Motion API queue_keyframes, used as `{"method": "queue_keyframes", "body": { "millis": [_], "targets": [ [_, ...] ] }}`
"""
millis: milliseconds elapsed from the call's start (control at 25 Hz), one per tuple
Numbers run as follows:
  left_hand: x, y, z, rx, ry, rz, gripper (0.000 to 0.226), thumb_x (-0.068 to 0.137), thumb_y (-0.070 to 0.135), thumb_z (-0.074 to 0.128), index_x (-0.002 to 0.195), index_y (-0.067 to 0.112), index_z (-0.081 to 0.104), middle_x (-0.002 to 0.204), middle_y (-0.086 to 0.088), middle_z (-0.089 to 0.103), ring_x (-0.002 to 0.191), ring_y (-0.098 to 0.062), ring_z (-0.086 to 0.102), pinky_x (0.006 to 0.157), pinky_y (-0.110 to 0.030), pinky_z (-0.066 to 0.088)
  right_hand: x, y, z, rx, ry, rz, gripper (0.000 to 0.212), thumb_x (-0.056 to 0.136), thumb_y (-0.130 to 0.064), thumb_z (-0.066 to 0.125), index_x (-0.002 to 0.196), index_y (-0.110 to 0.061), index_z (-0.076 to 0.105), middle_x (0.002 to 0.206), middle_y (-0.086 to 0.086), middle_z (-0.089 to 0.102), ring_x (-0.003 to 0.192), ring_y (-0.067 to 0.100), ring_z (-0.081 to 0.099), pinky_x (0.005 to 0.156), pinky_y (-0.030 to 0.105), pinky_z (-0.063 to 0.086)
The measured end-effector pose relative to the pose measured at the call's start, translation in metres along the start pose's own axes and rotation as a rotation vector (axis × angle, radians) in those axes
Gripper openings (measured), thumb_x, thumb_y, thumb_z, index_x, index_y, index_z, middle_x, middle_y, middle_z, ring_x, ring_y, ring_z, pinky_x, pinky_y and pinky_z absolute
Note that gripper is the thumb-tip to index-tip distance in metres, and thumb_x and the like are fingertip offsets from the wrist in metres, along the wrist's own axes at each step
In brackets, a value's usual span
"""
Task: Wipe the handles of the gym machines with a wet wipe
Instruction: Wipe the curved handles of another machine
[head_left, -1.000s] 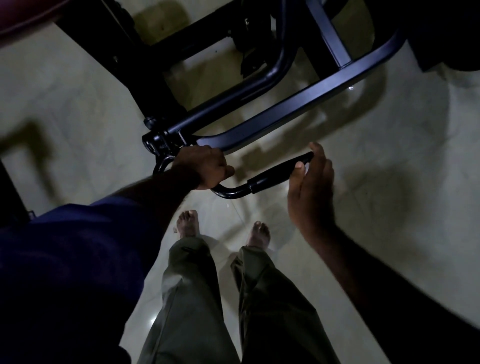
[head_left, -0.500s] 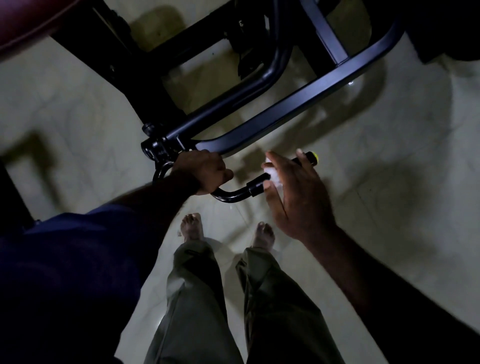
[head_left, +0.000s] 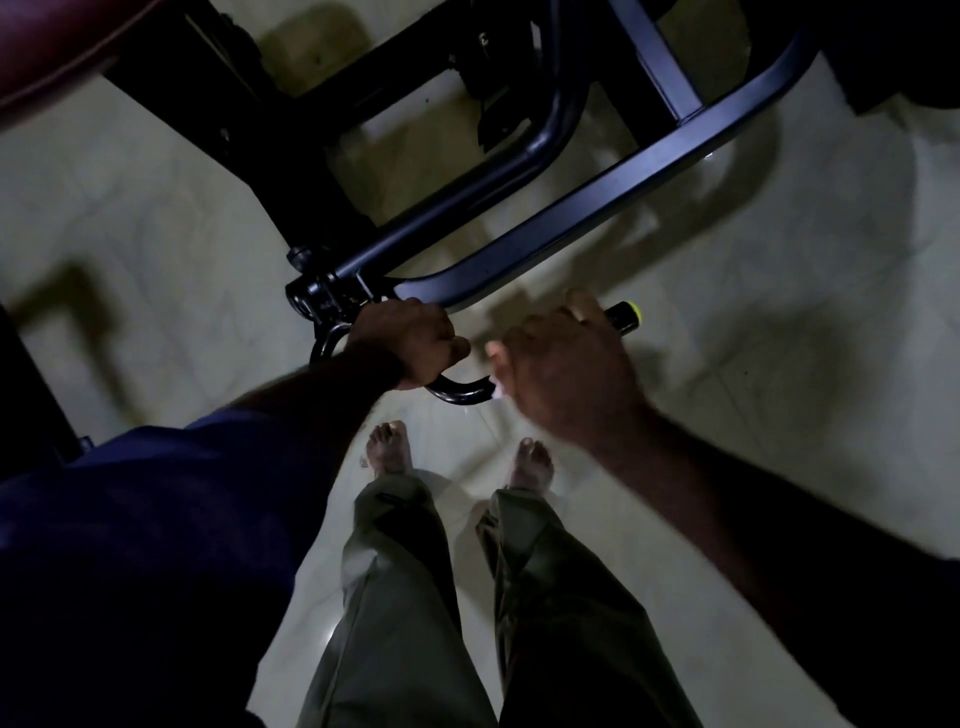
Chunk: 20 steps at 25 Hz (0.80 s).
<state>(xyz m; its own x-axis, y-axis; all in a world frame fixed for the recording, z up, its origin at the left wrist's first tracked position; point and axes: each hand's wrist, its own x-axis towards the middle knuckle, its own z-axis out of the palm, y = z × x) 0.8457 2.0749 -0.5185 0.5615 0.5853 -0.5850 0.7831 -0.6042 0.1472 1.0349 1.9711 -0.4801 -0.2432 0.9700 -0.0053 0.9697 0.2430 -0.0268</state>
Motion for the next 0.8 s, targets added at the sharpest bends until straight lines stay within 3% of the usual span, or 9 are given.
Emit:
{"method": "queue_keyframes", "body": {
  "millis": [80, 200, 360, 480, 560, 600, 680, 720, 800],
  "targets": [
    [0.001, 0.001, 0.003, 0.006, 0.009, 0.036, 0.049, 0.08, 0.056, 0.01, 0.073, 0.025, 0.048, 0.098, -0.003, 0.061, 0.104, -0.035, 0.063, 0.075, -0.037, 0.039, -0.006, 0.053, 0.002, -0.08, 0.043, 0.052, 0.041, 0.106, -0.033, 0.035, 0.081, -0.018, 0.065, 0.072, 0.006, 0.062, 0.068, 0.032, 0.06, 0.093, 0.047, 0.043],
    [0.003, -0.004, 0.006, 0.01, 0.038, 0.049, 0.074, 0.076, 0.06, 0.005, 0.087, 0.019, 0.066, 0.101, -0.004, 0.068, 0.102, -0.034, 0.064, 0.08, -0.038, 0.046, -0.012, 0.059, -0.009, -0.028, 0.009, 0.296, 0.037, 0.109, -0.03, 0.034, 0.087, -0.015, 0.06, 0.078, 0.011, 0.059, 0.07, 0.036, 0.058, 0.077, 0.047, 0.044],
    [0.0, -0.001, 0.005, 0.063, 0.032, 0.093, 0.083, 0.068, 0.056, -0.004, 0.089, 0.02, 0.068, 0.106, -0.003, 0.067, 0.106, -0.034, 0.063, 0.075, -0.037, 0.037, -0.018, 0.009, -0.006, 0.009, -0.108, 0.324, 0.039, 0.106, -0.041, 0.03, 0.107, -0.016, 0.06, 0.109, 0.011, 0.061, 0.109, 0.04, 0.053, 0.09, 0.047, 0.039],
    [0.001, -0.002, 0.003, 0.092, -0.013, 0.067, 0.048, 0.083, 0.05, 0.013, 0.073, 0.021, 0.05, 0.102, -0.003, 0.067, 0.101, -0.035, 0.064, 0.074, -0.036, 0.042, -0.014, 0.034, -0.004, 0.03, -0.04, 0.149, 0.039, 0.105, -0.041, 0.034, 0.095, -0.015, 0.061, 0.089, 0.011, 0.062, 0.086, 0.034, 0.058, 0.076, 0.043, 0.04],
    [-0.001, -0.002, 0.003, 0.176, -0.028, 0.088, 0.042, 0.09, 0.042, 0.023, 0.082, 0.019, 0.057, 0.102, -0.002, 0.066, 0.099, -0.034, 0.065, 0.075, -0.036, 0.047, 0.002, 0.046, -0.009, 0.033, -0.051, 0.074, 0.039, 0.104, -0.038, 0.039, 0.086, -0.013, 0.063, 0.074, 0.009, 0.064, 0.067, 0.032, 0.061, 0.061, 0.037, 0.043],
    [-0.001, -0.003, 0.004, 0.202, -0.029, 0.088, 0.046, 0.089, 0.042, 0.021, 0.088, 0.019, 0.061, 0.102, -0.002, 0.067, 0.099, -0.034, 0.066, 0.076, -0.036, 0.049, 0.014, 0.05, -0.013, 0.043, -0.163, 0.056, 0.039, 0.104, -0.039, 0.042, 0.088, -0.012, 0.066, 0.076, 0.009, 0.066, 0.068, 0.032, 0.064, 0.06, 0.034, 0.045],
    [-0.001, -0.001, 0.004, 0.115, 0.002, 0.015, 0.049, 0.093, 0.044, 0.024, 0.089, 0.019, 0.066, 0.105, -0.003, 0.068, 0.103, -0.034, 0.066, 0.082, -0.038, 0.051, 0.035, 0.055, -0.017, 0.138, -0.465, 0.117, 0.039, 0.102, -0.045, 0.051, 0.104, -0.01, 0.07, 0.096, 0.01, 0.07, 0.088, 0.033, 0.068, 0.073, 0.034, 0.049],
    [0.001, 0.001, 0.003, 0.06, 0.009, -0.026, 0.045, 0.097, 0.045, 0.034, 0.089, 0.019, 0.069, 0.107, -0.004, 0.069, 0.105, -0.034, 0.066, 0.085, -0.038, 0.051, 0.041, 0.061, -0.013, 0.203, -0.516, 0.182, 0.039, 0.102, -0.045, 0.054, 0.106, -0.009, 0.071, 0.102, 0.011, 0.07, 0.095, 0.033, 0.068, 0.079, 0.034, 0.051],
    [0.002, 0.003, 0.0, -0.005, -0.013, -0.062, 0.042, 0.095, 0.05, 0.043, 0.096, 0.021, 0.074, 0.109, -0.007, 0.07, 0.106, -0.034, 0.065, 0.09, -0.039, 0.051, 0.037, 0.067, 0.0, 0.558, -0.332, 0.537, 0.028, 0.101, -0.034, 0.055, 0.097, -0.013, 0.073, 0.099, 0.009, 0.074, 0.094, 0.029, 0.07, 0.086, 0.036, 0.056]
  ]
}}
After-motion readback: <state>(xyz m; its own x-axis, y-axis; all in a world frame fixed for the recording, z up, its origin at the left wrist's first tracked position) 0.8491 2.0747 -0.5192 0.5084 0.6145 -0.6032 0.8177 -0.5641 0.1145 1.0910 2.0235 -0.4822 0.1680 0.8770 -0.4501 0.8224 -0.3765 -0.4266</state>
